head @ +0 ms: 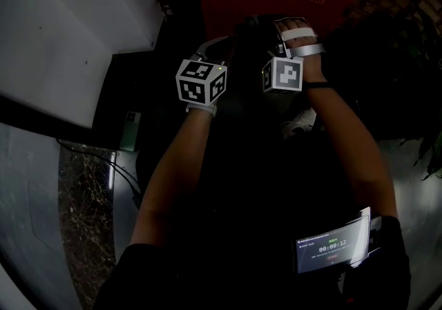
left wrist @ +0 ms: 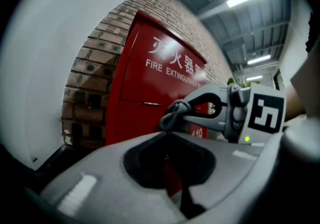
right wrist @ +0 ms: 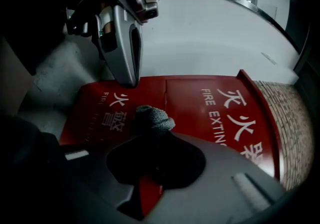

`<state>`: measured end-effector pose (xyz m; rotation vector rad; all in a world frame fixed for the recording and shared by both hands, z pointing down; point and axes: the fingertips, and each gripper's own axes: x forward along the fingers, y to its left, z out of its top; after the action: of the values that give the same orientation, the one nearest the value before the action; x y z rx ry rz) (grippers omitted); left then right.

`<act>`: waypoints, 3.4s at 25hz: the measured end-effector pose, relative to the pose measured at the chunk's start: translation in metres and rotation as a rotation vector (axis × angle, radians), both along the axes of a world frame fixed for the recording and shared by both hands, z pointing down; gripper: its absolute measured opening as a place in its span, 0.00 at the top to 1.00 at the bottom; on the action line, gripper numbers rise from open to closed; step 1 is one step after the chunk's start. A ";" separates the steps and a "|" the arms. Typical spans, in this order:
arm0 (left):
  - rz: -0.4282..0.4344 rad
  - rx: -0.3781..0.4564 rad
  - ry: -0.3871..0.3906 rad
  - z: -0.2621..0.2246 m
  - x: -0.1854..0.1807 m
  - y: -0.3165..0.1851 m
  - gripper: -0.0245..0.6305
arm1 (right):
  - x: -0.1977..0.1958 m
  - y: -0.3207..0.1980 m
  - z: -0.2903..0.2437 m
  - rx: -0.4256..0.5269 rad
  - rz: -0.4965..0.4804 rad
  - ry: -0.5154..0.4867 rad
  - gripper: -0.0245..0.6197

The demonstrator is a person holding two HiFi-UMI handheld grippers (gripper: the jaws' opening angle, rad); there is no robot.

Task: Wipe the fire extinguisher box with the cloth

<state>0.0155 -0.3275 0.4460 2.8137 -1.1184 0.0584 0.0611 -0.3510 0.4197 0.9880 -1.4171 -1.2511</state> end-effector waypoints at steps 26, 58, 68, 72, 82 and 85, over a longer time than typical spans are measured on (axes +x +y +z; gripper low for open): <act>-0.031 -0.352 -0.207 0.150 0.004 -0.015 0.96 | -0.005 0.001 0.239 -0.356 0.049 0.048 0.89; -0.047 0.296 0.011 -0.186 -0.029 0.001 0.96 | -0.037 0.004 -0.228 0.336 -0.084 -0.205 0.89; -0.060 0.230 0.081 -0.143 -0.045 -0.020 0.96 | -0.044 -0.006 -0.185 0.326 -0.101 -0.104 0.90; -0.065 0.166 0.055 -0.105 -0.051 -0.029 0.96 | -0.049 -0.008 -0.148 0.275 -0.104 -0.118 0.90; -0.135 -0.080 0.040 0.013 -0.050 -0.035 0.96 | -0.061 -0.009 -0.019 0.107 -0.123 -0.154 0.90; -0.142 -0.140 -0.016 0.044 -0.046 -0.037 0.96 | -0.058 -0.009 0.002 0.086 -0.118 -0.198 0.90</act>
<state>-0.0306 -0.3645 0.4898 2.6095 -1.2626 0.1407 0.0029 -0.3598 0.4219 1.1257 -1.6048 -1.3388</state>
